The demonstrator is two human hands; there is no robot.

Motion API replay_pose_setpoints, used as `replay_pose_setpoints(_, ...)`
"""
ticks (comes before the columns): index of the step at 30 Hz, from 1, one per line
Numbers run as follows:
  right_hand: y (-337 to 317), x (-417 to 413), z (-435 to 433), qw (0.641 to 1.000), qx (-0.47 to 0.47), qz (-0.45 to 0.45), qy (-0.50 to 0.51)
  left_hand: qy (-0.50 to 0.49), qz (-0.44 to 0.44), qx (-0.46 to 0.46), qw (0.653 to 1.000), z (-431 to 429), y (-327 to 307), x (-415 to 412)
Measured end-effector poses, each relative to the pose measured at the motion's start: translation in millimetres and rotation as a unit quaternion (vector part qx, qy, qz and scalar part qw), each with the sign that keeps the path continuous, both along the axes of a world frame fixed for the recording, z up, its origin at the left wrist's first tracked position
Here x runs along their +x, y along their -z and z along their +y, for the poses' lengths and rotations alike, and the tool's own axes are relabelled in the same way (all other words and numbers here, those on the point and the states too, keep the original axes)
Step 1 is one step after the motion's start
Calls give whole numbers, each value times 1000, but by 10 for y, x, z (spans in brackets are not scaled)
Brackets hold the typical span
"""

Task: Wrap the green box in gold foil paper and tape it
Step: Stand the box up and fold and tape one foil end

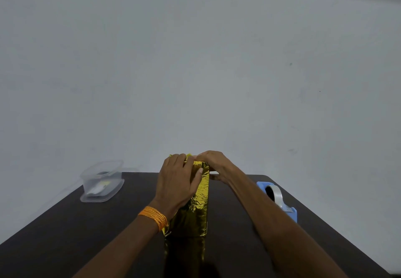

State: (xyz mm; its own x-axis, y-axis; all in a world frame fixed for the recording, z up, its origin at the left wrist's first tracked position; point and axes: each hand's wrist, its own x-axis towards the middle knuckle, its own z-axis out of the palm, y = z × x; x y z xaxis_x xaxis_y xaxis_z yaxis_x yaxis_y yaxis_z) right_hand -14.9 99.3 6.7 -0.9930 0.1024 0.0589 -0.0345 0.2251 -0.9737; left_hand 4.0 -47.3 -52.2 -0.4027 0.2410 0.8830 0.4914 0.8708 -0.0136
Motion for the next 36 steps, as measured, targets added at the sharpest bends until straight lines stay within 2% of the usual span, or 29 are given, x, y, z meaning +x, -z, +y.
replay_pose_setpoints(8, 10, 11, 5, 1000, -3, -2, 4, -36, -37, 33, 998, -128, -39, -13)
replay_pose_setpoints(12, 7, 19, 10, 1000, -10, -3, 6, -25, -25, 62, 997, -152, -70, 4)
replay_pose_setpoints(18, -5, 52, 16, 1000, 10, -4, 4, 31, 27, 35, 999, 66, -85, 152)
replay_pose_setpoints(27, -5, 115, 27, 1000, -1, 11, -7, -30, -21, -20, 999, 81, 47, 187)
replay_pose_setpoints(32, -36, 121, 13, 998, 67, 11, -8, -45, -45, -28, 998, 104, -29, 202)
replay_pose_setpoints(36, -52, 151, -8, 998, 57, 4, 3, -66, -59, -42, 995, 111, -35, 196)
